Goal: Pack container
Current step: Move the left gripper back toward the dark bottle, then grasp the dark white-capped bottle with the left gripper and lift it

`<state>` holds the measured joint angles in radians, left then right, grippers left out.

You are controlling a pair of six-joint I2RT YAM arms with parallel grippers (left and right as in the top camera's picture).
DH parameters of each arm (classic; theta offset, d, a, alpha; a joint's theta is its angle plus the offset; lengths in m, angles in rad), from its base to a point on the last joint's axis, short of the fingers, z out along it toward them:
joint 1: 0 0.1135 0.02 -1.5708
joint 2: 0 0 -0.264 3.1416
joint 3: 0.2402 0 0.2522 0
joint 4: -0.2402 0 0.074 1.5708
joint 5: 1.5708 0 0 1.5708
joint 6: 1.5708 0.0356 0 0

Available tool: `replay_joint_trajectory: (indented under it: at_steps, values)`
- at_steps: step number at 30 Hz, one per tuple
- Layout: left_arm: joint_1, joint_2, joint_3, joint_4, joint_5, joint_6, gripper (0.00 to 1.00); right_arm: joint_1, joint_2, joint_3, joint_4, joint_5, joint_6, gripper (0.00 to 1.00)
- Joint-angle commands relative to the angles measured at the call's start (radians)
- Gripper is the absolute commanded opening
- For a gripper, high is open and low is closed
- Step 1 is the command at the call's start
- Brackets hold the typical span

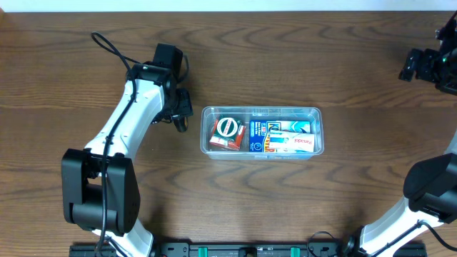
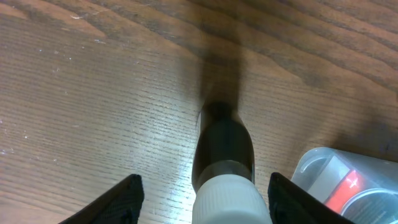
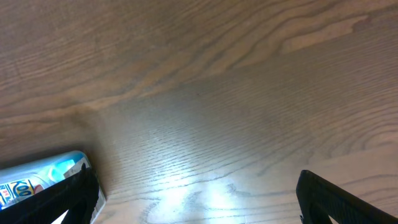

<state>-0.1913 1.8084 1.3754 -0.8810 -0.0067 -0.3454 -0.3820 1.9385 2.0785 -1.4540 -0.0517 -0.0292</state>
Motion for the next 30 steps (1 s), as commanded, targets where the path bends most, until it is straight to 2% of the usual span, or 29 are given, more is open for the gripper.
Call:
replay_joint_trajectory:
  at_steps: [1, 4, 9, 13, 16, 23, 30]
  values:
    - [0.005, 0.002, -0.006, 0.006, -0.002, -0.008, 0.55, -0.004, -0.024, 0.016, -0.001, 0.002, 0.014, 0.99]
    - [0.005, 0.002, -0.006, 0.013, -0.002, -0.008, 0.42, -0.004, -0.023, 0.016, -0.001, 0.002, 0.014, 0.99]
    - [0.005, 0.002, -0.006, 0.010, 0.003, -0.008, 0.39, -0.004, -0.024, 0.016, -0.001, 0.002, 0.014, 0.99]
    - [0.004, 0.002, -0.006, 0.007, 0.050, -0.007, 0.21, -0.004, -0.024, 0.016, -0.001, 0.002, 0.014, 0.99]
    - [0.002, 0.002, -0.006, 0.007, 0.068, -0.004, 0.13, -0.004, -0.024, 0.016, -0.001, 0.002, 0.014, 0.99]
    - [0.002, -0.002, 0.002, -0.014, 0.075, 0.007, 0.11, -0.004, -0.024, 0.016, -0.001, 0.002, 0.014, 0.99]
    - [0.002, -0.048, 0.084, -0.081, 0.074, 0.060, 0.11, -0.004, -0.023, 0.016, -0.001, 0.002, 0.014, 0.99]
